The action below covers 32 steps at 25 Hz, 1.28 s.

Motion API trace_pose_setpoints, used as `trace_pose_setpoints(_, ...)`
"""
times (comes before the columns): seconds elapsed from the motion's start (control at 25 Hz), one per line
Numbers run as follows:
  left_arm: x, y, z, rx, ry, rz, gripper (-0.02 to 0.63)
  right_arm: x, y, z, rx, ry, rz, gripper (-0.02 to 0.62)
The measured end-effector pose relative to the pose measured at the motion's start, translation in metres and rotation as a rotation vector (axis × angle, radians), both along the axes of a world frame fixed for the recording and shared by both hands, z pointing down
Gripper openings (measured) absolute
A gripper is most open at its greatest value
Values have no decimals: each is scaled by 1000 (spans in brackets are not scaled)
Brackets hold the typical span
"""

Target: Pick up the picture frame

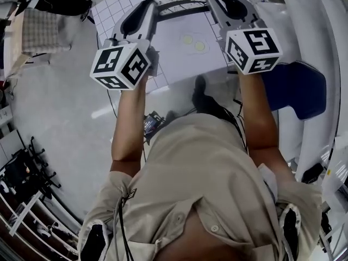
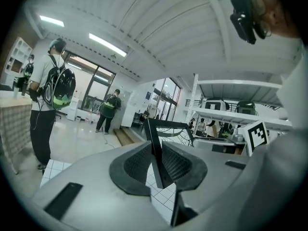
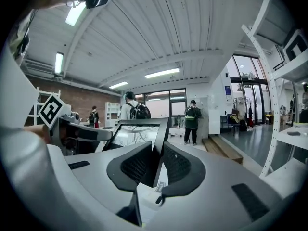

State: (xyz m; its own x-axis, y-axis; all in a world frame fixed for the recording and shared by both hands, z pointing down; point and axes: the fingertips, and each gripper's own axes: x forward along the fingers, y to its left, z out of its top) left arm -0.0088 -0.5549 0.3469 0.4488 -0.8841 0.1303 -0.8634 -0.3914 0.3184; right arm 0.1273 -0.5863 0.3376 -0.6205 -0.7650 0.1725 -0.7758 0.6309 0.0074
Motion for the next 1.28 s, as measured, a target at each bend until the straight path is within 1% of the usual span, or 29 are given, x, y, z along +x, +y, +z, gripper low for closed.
trace_pose_setpoints(0.4, -13, 44, -67, 173, -33, -5, 67, -12, 49, -69, 157, -44, -28, 78)
trace_pose_setpoints(0.56, -28, 60, -87, 236, -40, -11, 66, -26, 68, -93, 231, -59, -65, 77)
trace_pose_setpoints(0.68, -34, 74, -95, 281, -51, -6, 67, -33, 83, -102, 275, -67, -94, 77)
trace_pose_setpoints(0.96, -45, 98, -97, 344, -78, 2, 67, -45, 103, -101, 330, -60, -110, 77)
trace_pose_setpoints(1.28, -48, 101, -100, 355, -91, 10, 66, -48, 106, -104, 336, -50, -96, 77)
